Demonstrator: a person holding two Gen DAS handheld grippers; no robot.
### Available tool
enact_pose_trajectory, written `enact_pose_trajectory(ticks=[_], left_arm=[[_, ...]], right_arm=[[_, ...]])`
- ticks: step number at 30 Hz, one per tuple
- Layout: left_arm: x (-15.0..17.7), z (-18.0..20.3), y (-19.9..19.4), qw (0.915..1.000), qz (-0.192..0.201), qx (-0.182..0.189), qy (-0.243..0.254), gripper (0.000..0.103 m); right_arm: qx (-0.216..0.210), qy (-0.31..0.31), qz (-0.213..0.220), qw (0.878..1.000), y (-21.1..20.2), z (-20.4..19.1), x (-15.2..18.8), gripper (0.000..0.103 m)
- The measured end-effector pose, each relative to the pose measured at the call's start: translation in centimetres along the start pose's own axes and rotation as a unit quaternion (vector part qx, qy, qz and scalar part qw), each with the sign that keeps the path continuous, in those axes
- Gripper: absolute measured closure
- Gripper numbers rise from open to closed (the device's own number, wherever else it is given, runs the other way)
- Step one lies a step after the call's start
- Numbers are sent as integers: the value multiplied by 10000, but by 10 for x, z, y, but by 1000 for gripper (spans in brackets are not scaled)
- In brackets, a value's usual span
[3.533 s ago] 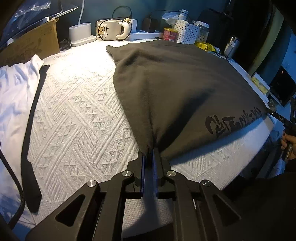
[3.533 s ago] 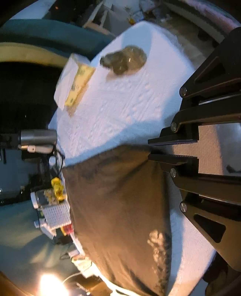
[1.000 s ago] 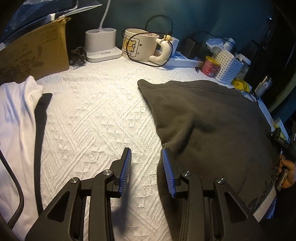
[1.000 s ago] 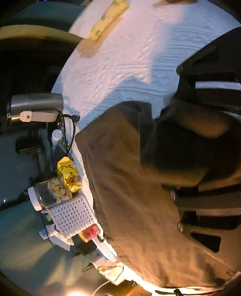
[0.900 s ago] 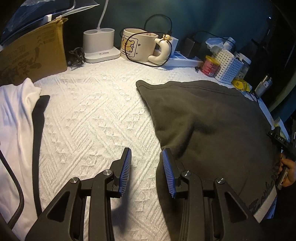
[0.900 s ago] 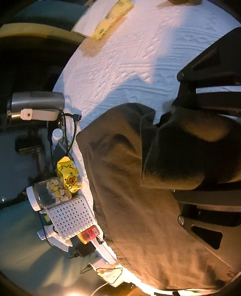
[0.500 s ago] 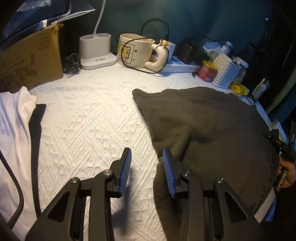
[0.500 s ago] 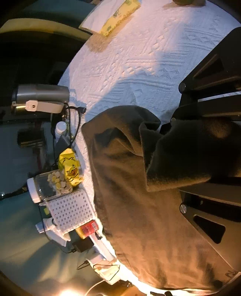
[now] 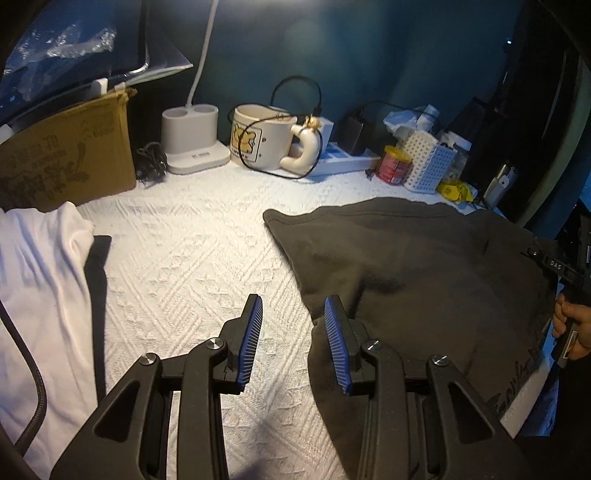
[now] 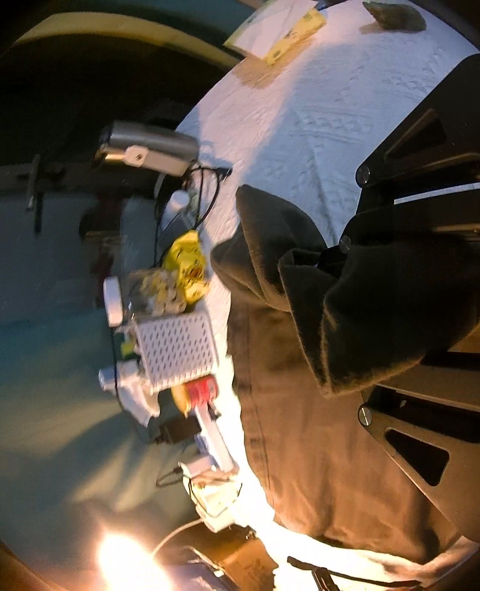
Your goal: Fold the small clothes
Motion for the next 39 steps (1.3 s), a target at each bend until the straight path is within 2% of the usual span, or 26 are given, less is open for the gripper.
enact_pose_trajectory(ticks=[11, 15, 18, 26, 32, 39], left_arm=[[12, -15, -21, 9996, 242, -73, -159, 68], [18, -18, -27, 9993, 249, -294, -20, 68], [21, -21, -31, 9992, 268, -301, -49, 68], [32, -28, -42, 9985, 303, -432, -129, 68], [36, -33, -50, 9980, 344, -481, -243, 68], [41, -34, -58, 9975, 372, -520, -293, 68]], right_arm=[[-506, -499, -83, 9974, -9, -74, 14, 89], [-682, -584, -168, 9958, -8, -96, 23, 89], [-845, -760, -291, 9931, -6, -119, 35, 89], [-1289, -1122, -617, 9834, -1, -176, 66, 89], [-1639, -1496, -961, 9703, 4, -218, 101, 89], [-1860, -1723, -1078, 9613, 3, -243, 118, 89]])
Point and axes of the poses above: each gripper's, at about its wrist camera, not at the fingertips, and y roughly the way its jaws point, z to its right, x to its underside, the point moved 6 cm from there along y, roughly the way its jaws point, and after that the axes turned 14 degrees about y, right-handed, at the moved point
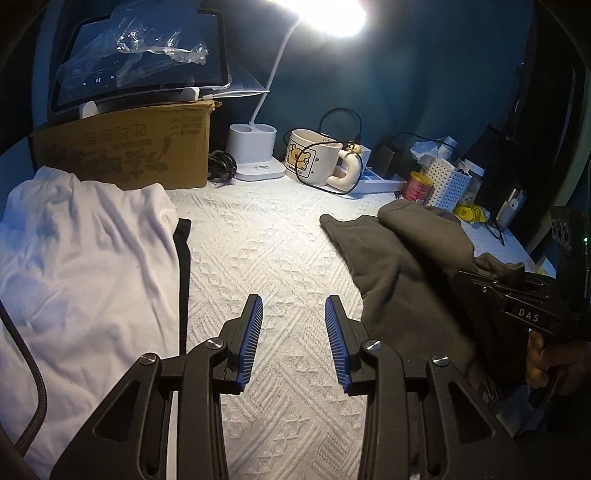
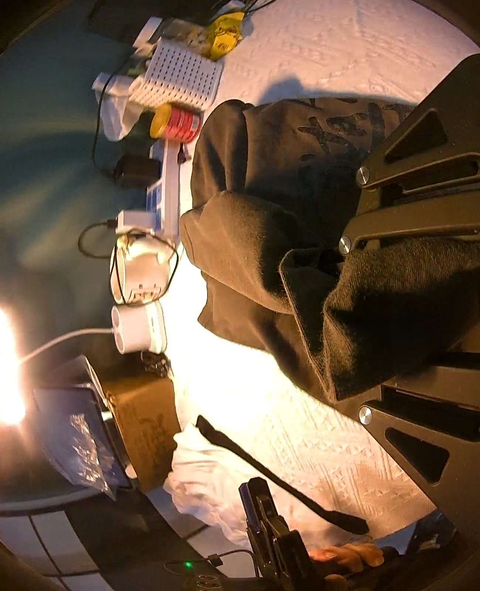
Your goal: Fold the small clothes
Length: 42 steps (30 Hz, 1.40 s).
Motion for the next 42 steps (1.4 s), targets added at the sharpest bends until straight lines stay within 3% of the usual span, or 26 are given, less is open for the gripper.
enact_pose_trajectory(ticks=[5, 8, 13, 22, 31, 39, 40, 42], left_arm=[[3, 1, 0, 10000, -40, -1, -12, 68], [5, 2, -1, 10000, -55, 8, 0, 68], [9, 2, -1, 9999, -124, 1, -6, 68], [9, 11, -10, 10000, -70, 47, 6, 68], [3, 26, -22, 9998, 14, 108, 174, 68], [-19, 63, -13, 9977, 20, 264, 627, 68], [-22, 67, -11, 9973, 18, 278, 677, 66], [-32, 81, -5, 9958, 49, 328, 851, 49]], right_arm=[[121, -96, -352, 9993, 16, -13, 13, 88], [42, -164, -482, 9987, 16, -21, 19, 82], [-486, -300, -762, 9955, 6, -48, 34, 61], [-994, -990, -1273, 9819, -4, -95, 79, 60], [-1155, -1274, -1105, 9789, -39, -103, 97, 60], [-784, -662, -534, 9933, -72, -43, 71, 60], [-724, -581, -481, 9945, -74, -34, 68, 60], [-615, -442, -392, 9964, -77, -15, 60, 60]])
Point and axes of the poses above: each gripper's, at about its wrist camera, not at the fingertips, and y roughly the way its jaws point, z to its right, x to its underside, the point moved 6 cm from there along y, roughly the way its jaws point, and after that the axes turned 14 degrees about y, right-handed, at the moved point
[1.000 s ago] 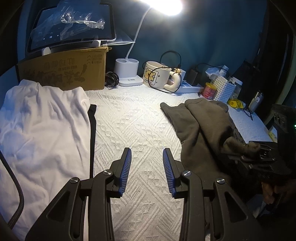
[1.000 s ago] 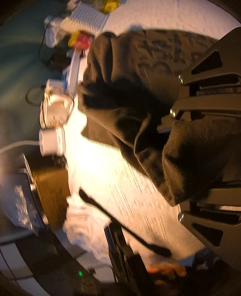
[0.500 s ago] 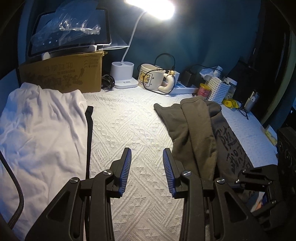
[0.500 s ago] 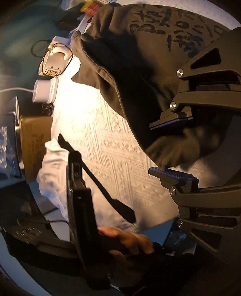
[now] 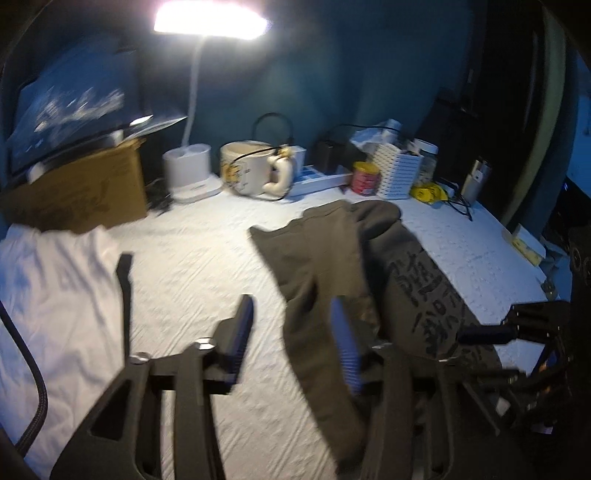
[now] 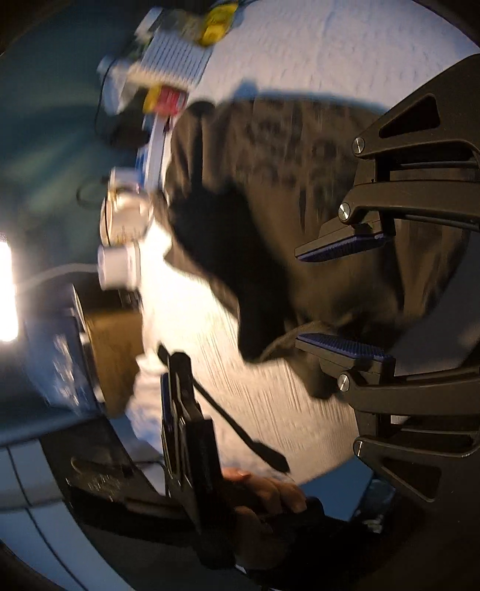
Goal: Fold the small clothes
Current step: 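Open the right gripper while the left gripper moves toward the folded shirt, then pinch the folded shirt edge with the left gripper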
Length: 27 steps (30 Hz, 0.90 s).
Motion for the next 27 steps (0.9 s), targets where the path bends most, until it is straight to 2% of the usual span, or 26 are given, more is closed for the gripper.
enact_pose_trajectory(ticks=[8, 14, 18, 21, 22, 23, 24, 25, 27], left_arm=[[-44, 36, 31, 9981, 26, 124, 604, 45], [-51, 48, 82, 9941, -508, 58, 953, 45], [-53, 51, 106, 9900, -732, -4, 1205, 45], [-53, 47, 119, 9887, -767, -1, 1291, 46], [-54, 45, 121, 9886, -752, -13, 1303, 51], [-53, 40, 125, 9884, -779, -37, 1300, 64], [-52, 35, 129, 9886, -837, -37, 1254, 73], [-52, 31, 132, 9891, -855, -19, 1203, 77], [-50, 22, 135, 9899, -851, -37, 1131, 94]], right_arm=[[26, 260, 394, 9989, -20, 52, -21, 60], [588, 575, 581, 9949, -14, 110, -40, 60], [782, 866, 665, 9909, -6, 148, -58, 60], [755, 1049, 723, 9890, 3, 168, -73, 60], [724, 1152, 716, 9881, 9, 176, -79, 60], [710, 1220, 697, 9875, 13, 181, -83, 60], [697, 1267, 679, 9872, 19, 186, -88, 60], [692, 1277, 677, 9871, 23, 190, -93, 60], [683, 1272, 675, 9872, 34, 196, -103, 60]])
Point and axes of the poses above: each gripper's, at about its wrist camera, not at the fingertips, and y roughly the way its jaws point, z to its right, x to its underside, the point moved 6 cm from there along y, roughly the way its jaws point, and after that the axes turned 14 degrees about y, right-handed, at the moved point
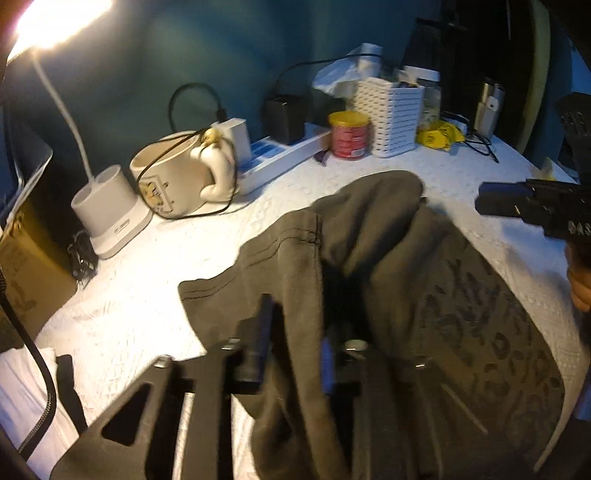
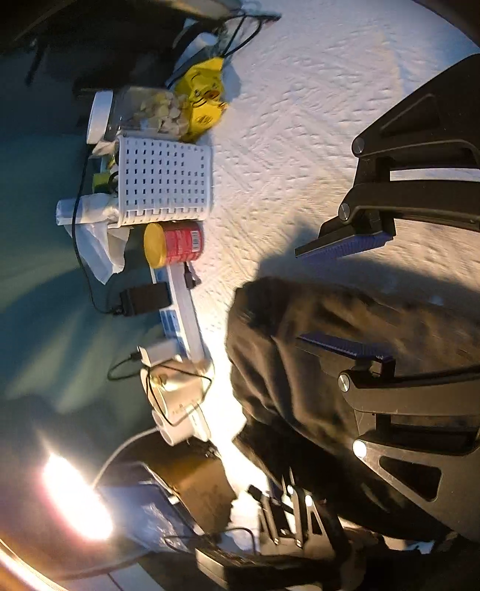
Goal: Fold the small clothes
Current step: 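Pinch the folded shirt edge with the left gripper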
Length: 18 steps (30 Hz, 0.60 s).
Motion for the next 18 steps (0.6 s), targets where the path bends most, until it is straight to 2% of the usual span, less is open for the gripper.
enact_pose_trajectory(ticks=[6, 13, 16, 17, 18], left_arm=[[13, -26, -1, 9990, 177, -67, -395, 98], [25, -37, 2, 9960, 449, 208, -747, 98], [25, -41, 5, 9936, 578, 378, -892, 98], [26, -41, 8, 9932, 562, 423, -932, 98], [26, -41, 10, 9929, 564, 451, -948, 98]], right_arm=[[-66, 144, -156, 9998, 36, 5, -22, 60], [-294, 403, -629, 9968, 73, 11, -23, 60], [-524, 479, -828, 9940, 82, 8, -21, 61], [-615, 483, -782, 9939, 82, 7, -23, 66], [-692, 476, -758, 9936, 82, 5, -25, 78]])
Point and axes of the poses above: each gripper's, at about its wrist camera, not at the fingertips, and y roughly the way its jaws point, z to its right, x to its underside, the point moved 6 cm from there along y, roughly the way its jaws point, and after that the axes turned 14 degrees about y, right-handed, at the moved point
